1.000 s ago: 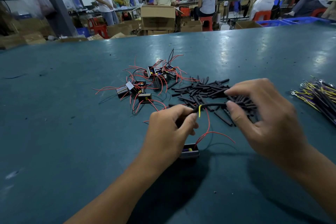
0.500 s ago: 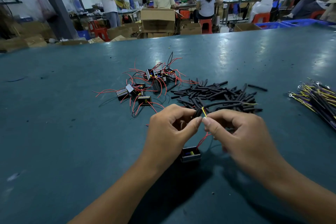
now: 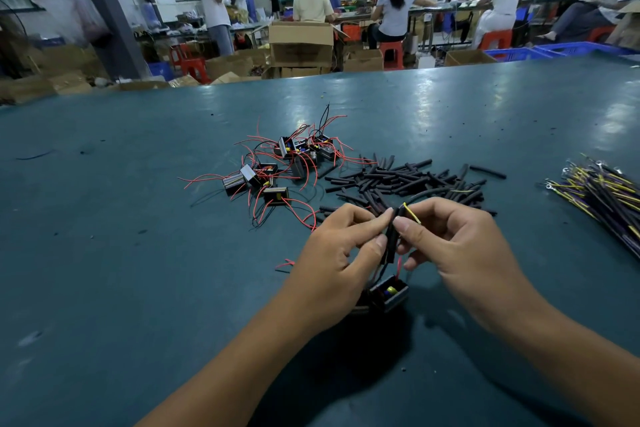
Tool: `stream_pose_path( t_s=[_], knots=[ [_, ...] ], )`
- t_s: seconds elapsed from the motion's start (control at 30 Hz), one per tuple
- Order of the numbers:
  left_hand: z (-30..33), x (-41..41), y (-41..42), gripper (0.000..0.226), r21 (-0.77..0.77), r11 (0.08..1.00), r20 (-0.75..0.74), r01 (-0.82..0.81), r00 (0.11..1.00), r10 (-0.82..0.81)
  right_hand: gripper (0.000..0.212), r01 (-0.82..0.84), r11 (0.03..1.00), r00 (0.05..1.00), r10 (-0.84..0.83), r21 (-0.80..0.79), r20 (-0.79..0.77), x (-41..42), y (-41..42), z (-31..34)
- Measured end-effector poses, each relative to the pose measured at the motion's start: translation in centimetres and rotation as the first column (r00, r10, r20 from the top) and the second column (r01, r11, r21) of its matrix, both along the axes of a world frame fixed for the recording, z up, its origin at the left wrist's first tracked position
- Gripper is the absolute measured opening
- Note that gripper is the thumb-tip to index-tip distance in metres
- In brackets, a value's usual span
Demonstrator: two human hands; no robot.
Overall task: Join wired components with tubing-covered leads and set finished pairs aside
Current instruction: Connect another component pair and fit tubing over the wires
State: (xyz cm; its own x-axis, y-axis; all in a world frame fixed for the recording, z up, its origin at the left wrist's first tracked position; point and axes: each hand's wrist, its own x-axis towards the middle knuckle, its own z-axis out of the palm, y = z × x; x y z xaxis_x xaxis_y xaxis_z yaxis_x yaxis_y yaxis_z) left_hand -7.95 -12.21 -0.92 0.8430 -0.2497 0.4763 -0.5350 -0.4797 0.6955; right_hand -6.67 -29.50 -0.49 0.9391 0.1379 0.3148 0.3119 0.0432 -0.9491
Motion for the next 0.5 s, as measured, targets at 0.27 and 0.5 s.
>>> stream_pose_path(
  t_s=[0.27, 0.5],
  knots=[
    [0.08, 0.34, 0.53, 0.025, 0.048, 0.998, 0.134, -0.044, 0.99, 0.037, 0.018, -0.014, 0.996, 0.989, 0.027, 0.088, -0.149, 0.58, -0.17, -0.09],
    [-0.17, 0.47, 0.23, 0.01, 0.059, 0.988, 0.261, -0.14, 0.958, 0.12, 0.014, 0.011, 1.0, 0.993, -0.011, -0.005, -0.118, 0.47, 0.0, -0.34]
  ],
)
